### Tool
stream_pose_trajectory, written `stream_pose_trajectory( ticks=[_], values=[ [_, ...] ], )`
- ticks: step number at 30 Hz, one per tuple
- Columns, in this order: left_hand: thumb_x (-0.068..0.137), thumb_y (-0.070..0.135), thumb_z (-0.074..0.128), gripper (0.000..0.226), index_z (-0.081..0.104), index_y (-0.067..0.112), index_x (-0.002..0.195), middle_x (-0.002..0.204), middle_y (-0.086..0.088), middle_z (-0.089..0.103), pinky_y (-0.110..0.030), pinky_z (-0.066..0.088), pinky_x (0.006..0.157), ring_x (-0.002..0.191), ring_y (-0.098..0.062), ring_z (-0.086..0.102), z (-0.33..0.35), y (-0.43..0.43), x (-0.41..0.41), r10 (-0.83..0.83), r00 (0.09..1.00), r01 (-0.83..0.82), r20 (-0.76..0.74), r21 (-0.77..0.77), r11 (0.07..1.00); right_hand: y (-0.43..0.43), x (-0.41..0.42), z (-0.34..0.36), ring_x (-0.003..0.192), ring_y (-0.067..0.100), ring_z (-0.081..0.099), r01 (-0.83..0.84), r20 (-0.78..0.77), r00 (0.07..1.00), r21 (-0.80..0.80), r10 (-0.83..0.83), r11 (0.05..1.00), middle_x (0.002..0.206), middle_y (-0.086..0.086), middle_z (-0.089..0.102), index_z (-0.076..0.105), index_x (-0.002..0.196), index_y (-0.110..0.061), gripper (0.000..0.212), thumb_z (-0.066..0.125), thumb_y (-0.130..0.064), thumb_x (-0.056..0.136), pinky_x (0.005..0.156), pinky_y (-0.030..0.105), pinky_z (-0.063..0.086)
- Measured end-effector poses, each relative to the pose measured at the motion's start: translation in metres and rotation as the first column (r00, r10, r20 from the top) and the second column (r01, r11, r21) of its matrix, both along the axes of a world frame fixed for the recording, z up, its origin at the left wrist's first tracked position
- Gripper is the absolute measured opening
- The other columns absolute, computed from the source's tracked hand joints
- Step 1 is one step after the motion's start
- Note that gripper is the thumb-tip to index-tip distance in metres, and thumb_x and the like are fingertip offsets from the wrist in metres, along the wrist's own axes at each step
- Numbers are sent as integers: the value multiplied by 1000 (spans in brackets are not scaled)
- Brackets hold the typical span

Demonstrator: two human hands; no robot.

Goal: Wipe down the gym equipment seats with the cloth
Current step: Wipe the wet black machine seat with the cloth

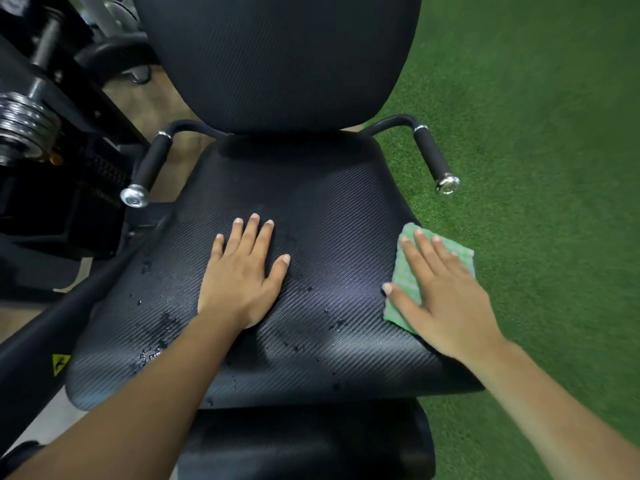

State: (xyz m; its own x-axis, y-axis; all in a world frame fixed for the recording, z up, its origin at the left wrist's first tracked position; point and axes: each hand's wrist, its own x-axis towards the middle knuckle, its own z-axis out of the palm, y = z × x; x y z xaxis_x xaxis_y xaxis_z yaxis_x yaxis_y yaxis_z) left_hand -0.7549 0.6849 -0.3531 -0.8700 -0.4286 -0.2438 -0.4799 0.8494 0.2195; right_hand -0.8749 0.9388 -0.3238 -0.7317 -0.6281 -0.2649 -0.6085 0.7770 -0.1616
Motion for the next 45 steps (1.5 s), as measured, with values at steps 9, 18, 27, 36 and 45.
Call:
stream_pose_trajectory(
  ticks=[9,18,27,36,45],
  values=[
    [82,64,-2,82,8,23,153,161,3,0,-40,-3,120,147,-15,-7,2,0,0,-2,1000,2,8,-5,1000,-11,33,-3,148,22,12,-190,-18,982,-73,189,979,159,4,19,25,152,-16,77,19,-66,93,119,46,16],
    [95,56,17,67,13,21,152,161,1,5,-40,-1,119,148,-18,-3,5,-1,-2,16,1000,-16,-8,47,999,-43,23,1,148,27,1,-33,9,999,0,33,999,161,8,5,10,154,-14,85,1,-66,87,121,43,4],
    [100,30,39,52,29,17,149,158,-2,19,-35,1,117,147,-16,6,23,-38,19,218,968,-174,-123,293,940,-100,50,-6,148,28,0,-236,41,970,-87,240,968,161,9,8,11,154,-12,90,-2,-66,83,121,42,0],
    [99,22,46,51,33,10,147,156,-9,24,-36,4,119,147,-21,10,29,-32,14,284,947,-231,-148,299,926,-41,8,4,148,16,-2,136,82,990,-303,-116,943,161,2,5,11,154,-14,66,20,-50,100,120,33,-2],
    [99,43,15,61,9,13,152,161,-4,2,-34,-3,118,147,-19,-4,31,104,-39,-174,974,200,-143,195,960,-18,-6,-17,148,16,-1,75,90,994,-137,-63,988,161,1,7,14,153,-14,65,14,-41,93,116,28,-6]
  ],
)
